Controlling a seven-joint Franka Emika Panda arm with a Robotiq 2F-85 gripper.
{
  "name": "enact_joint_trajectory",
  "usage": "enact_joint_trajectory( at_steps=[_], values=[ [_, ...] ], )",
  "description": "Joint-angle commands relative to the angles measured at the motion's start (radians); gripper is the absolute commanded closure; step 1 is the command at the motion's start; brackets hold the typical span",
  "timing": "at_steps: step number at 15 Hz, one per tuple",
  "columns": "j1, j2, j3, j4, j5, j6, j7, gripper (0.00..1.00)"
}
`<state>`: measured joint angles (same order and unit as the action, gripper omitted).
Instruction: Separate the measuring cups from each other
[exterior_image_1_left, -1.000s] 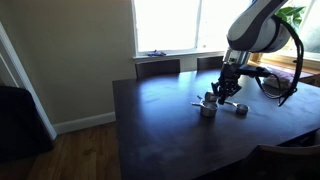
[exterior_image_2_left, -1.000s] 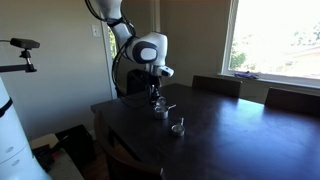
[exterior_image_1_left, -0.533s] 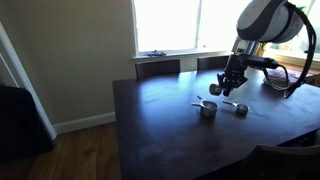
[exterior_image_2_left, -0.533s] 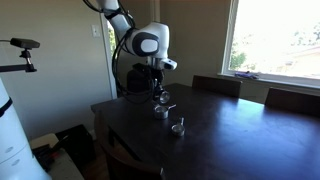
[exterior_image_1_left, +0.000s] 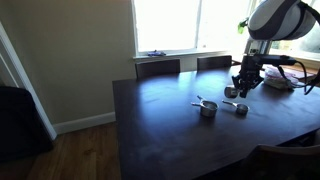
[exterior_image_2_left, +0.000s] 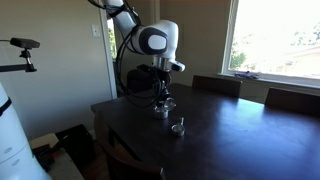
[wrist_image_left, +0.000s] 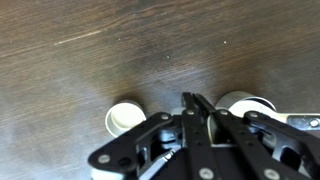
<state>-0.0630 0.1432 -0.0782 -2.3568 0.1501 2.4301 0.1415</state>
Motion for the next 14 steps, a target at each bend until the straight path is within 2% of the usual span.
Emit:
enact_joint_trajectory(
  at_steps=[1,6,14],
  values=[
    [0.003,0.032,-0.007,0.010,-0.059,-0.062,0.031,0.93],
    [0.029,0.166,-0.009,0.075,-0.125,-0.087,0.084,0.93],
    [0.128,0.300,-0.077,0.172,-0.362,-0.110,0.250,0.94]
  ],
)
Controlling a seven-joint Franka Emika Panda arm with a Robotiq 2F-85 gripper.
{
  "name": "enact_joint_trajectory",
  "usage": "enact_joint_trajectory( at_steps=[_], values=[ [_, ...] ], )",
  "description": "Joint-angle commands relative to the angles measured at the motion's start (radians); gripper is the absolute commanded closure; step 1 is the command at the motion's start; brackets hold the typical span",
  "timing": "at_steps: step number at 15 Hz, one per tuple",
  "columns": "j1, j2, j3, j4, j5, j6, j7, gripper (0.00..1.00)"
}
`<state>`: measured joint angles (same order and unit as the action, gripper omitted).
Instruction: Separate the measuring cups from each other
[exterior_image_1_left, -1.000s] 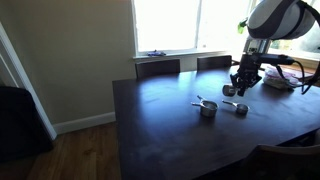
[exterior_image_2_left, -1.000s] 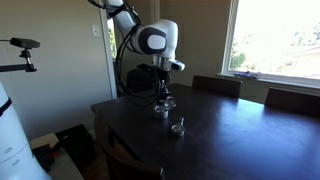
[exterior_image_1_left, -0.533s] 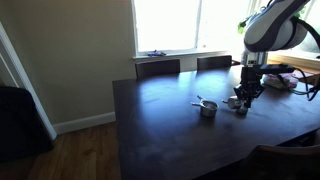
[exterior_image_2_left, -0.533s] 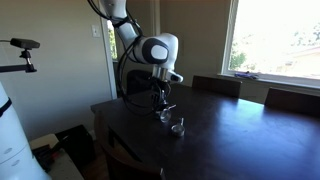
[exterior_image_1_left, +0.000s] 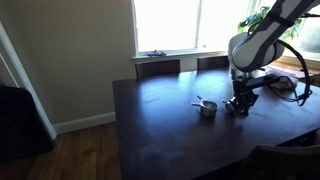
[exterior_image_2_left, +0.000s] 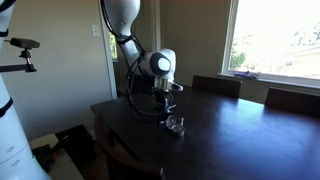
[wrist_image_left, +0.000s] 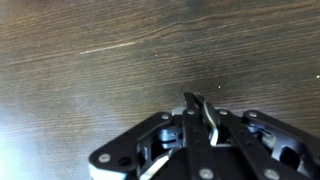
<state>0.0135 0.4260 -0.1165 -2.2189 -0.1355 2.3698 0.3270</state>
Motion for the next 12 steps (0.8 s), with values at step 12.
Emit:
enact_joint_trajectory(
  at_steps=[12],
  values=[
    [0.162,0.014,-0.088,0.037,-0.438,-0.088,0.192,0.95]
  ],
)
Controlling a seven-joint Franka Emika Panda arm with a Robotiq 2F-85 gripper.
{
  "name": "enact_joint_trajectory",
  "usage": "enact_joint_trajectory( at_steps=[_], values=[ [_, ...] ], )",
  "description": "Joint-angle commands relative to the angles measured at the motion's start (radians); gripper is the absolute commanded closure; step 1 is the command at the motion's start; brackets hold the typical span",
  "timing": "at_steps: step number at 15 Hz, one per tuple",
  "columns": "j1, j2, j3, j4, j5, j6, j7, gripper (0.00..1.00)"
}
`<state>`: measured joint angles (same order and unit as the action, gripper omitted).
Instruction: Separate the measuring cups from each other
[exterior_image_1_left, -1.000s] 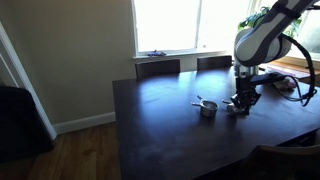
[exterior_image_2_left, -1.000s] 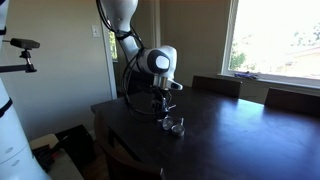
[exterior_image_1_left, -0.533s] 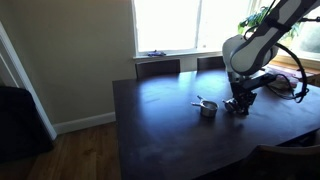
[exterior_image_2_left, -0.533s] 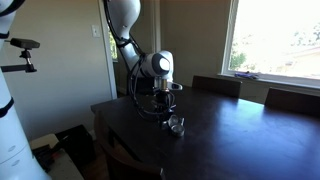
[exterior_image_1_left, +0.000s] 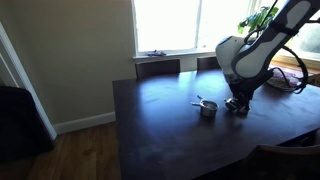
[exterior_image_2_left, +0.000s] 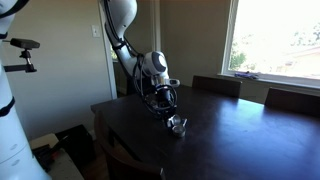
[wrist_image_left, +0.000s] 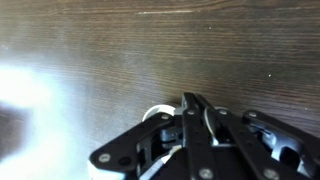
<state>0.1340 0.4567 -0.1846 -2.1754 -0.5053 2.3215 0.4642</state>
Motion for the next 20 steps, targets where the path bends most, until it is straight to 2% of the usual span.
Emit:
enact_joint_trajectory(
  at_steps=[1,3,4,6,13,15,17,20],
  values=[
    [0.047,-0.014,-0.019,-0.006,-0.089,-0.041,0.068,0.95],
    [0.053,-0.009,-0.007,-0.004,-0.114,-0.048,0.084,0.95],
    [0.053,-0.009,0.000,-0.004,-0.112,-0.048,0.089,0.69],
    [0.050,-0.017,0.011,-0.011,-0.102,-0.041,0.088,0.64],
    [0.041,-0.057,0.006,-0.044,-0.128,-0.021,0.096,0.18],
    [0.019,-0.102,0.014,-0.076,-0.104,0.000,0.068,0.05],
    [-0.012,-0.145,0.030,-0.101,-0.052,0.029,0.025,0.00],
    [-0.054,-0.203,0.052,-0.124,0.063,0.063,-0.044,0.00]
  ],
)
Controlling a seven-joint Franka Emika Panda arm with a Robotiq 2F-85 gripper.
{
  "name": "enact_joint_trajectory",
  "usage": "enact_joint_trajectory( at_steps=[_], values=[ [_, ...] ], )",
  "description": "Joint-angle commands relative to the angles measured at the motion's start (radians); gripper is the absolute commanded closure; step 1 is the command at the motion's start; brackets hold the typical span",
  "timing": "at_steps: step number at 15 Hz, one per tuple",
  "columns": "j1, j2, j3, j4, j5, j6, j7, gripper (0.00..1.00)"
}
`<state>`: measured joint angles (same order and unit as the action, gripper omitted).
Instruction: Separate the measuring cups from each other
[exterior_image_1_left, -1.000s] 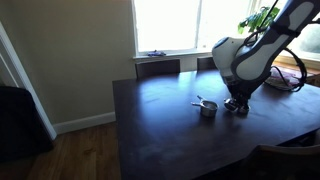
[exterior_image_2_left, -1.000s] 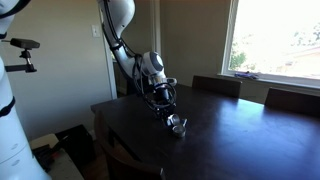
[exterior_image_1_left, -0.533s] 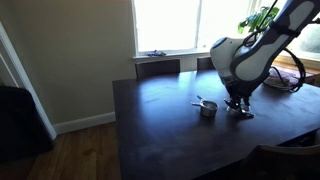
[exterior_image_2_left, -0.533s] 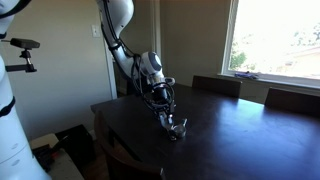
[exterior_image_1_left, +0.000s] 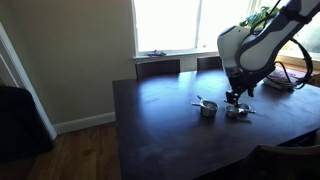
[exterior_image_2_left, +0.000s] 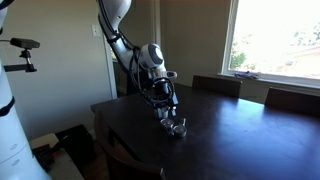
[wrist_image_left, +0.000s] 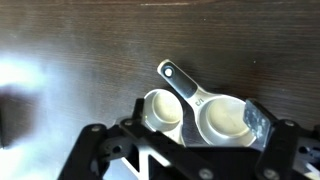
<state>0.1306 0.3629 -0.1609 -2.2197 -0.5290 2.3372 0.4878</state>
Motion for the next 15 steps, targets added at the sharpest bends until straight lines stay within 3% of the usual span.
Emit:
enact_joint_trajectory(
  at_steps=[1,4,7,15],
  values=[
    [-0.067,-0.125,0.040,-0.082,0.142,0.060,-0.109,0.00],
    [-0.109,-0.140,0.083,-0.066,0.333,0.090,-0.230,0.00],
    [-0.121,-0.139,0.115,-0.048,0.494,0.110,-0.263,0.00],
    [-0.092,-0.053,0.149,0.060,0.670,0.115,-0.143,0.00]
  ],
)
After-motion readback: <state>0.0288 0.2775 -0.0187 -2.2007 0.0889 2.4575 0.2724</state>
